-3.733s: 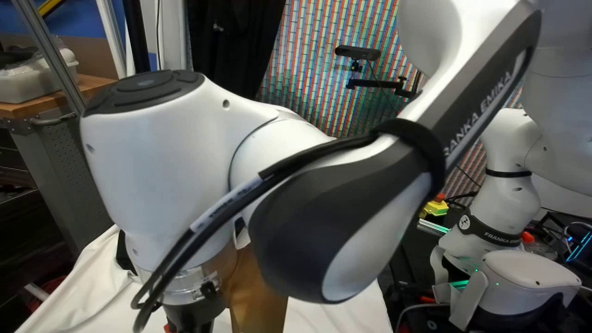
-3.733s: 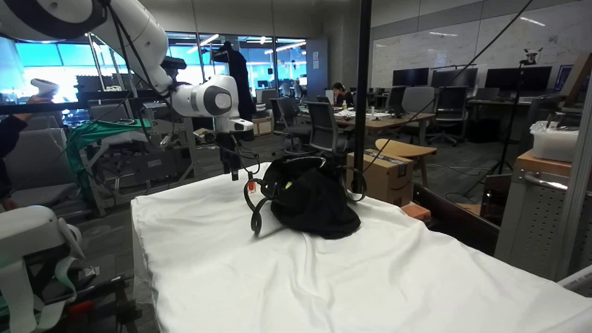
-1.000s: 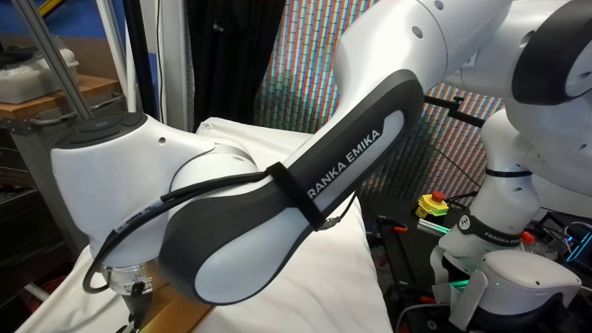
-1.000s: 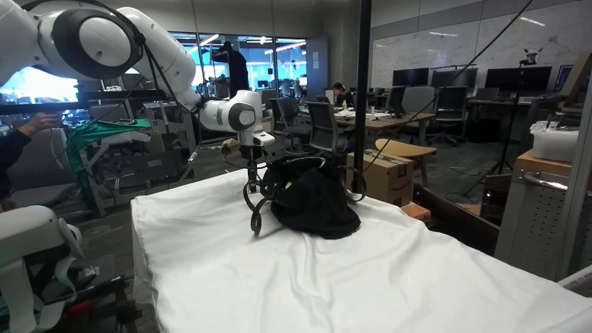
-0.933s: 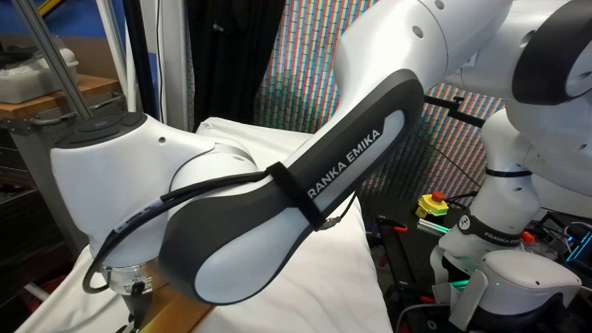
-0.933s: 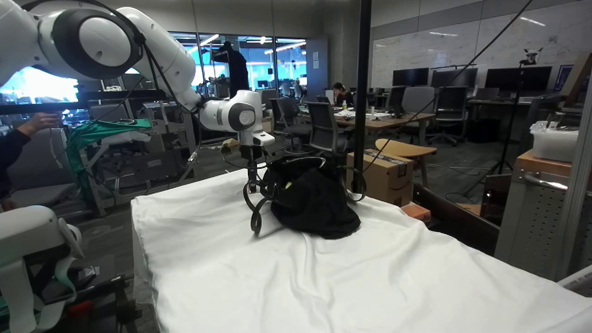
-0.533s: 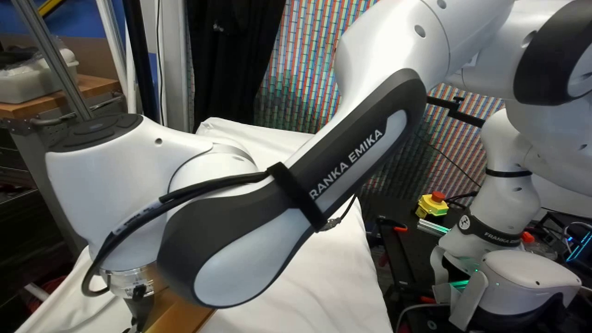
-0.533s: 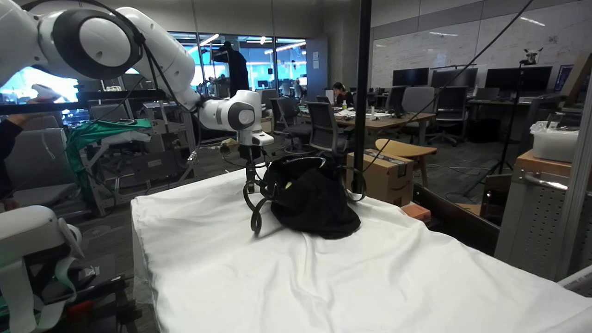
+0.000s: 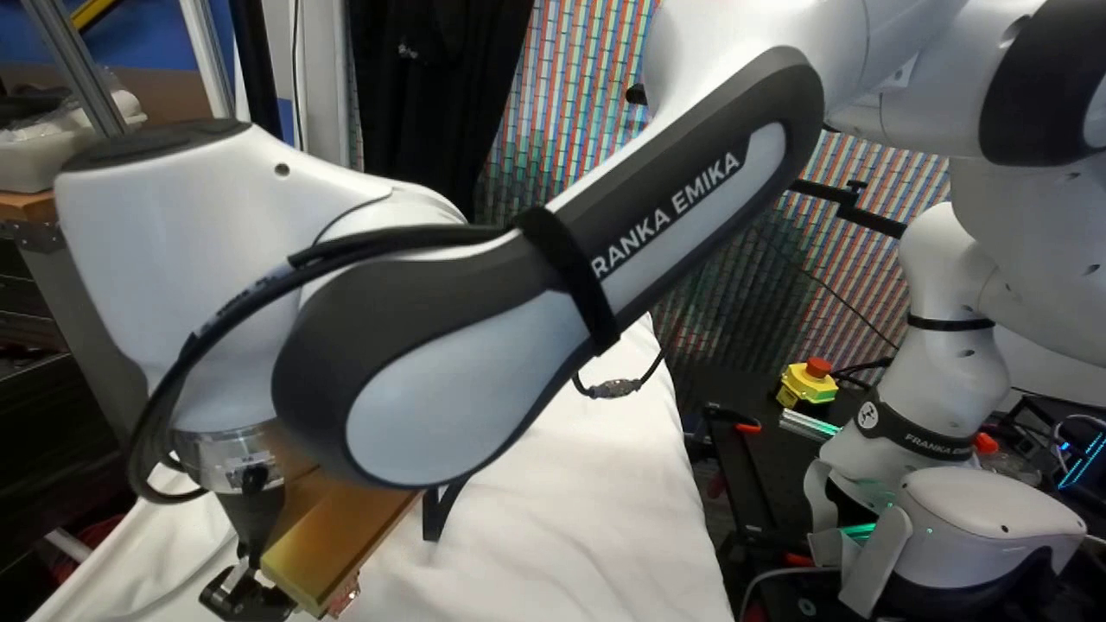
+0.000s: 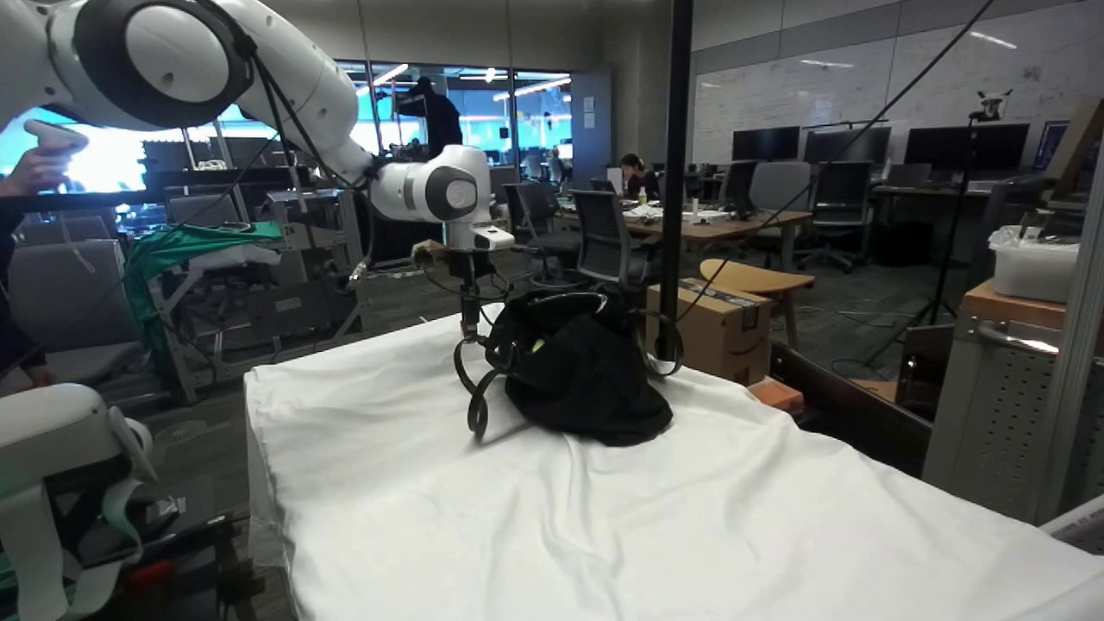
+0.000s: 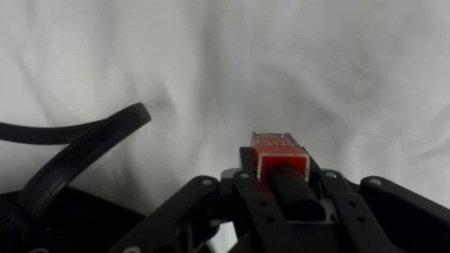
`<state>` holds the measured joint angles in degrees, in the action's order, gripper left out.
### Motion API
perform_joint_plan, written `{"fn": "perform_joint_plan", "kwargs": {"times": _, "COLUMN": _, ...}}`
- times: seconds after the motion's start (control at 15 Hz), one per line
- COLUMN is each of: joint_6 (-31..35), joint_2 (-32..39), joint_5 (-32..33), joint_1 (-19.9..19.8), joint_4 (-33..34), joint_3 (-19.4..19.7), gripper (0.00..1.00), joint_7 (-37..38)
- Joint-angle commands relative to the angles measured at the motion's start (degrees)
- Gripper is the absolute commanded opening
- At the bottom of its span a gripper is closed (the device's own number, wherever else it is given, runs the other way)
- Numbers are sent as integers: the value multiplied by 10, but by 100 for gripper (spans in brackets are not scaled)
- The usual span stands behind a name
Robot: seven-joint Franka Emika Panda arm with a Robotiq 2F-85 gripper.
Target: Put all the nail polish in the black bag
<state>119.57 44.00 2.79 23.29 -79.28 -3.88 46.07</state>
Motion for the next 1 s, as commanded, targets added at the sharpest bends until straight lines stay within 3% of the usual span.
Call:
{"fn": "perform_joint_plan", "kwargs": {"times": 0.0, "joint_6": -16, "joint_2": -49, "joint_5": -2, "joint_1": -15, "joint_4": -19, "joint_3": 3, "gripper": 21, "joint_7": -28}}
{"fn": "perform_joint_plan", "kwargs": {"times": 0.93, "joint_6": -2, "joint_2": -129, "joint_5": 35, "joint_1": -82, "joint_4": -53, "joint_3": 49, "gripper": 21, "joint_7": -96}}
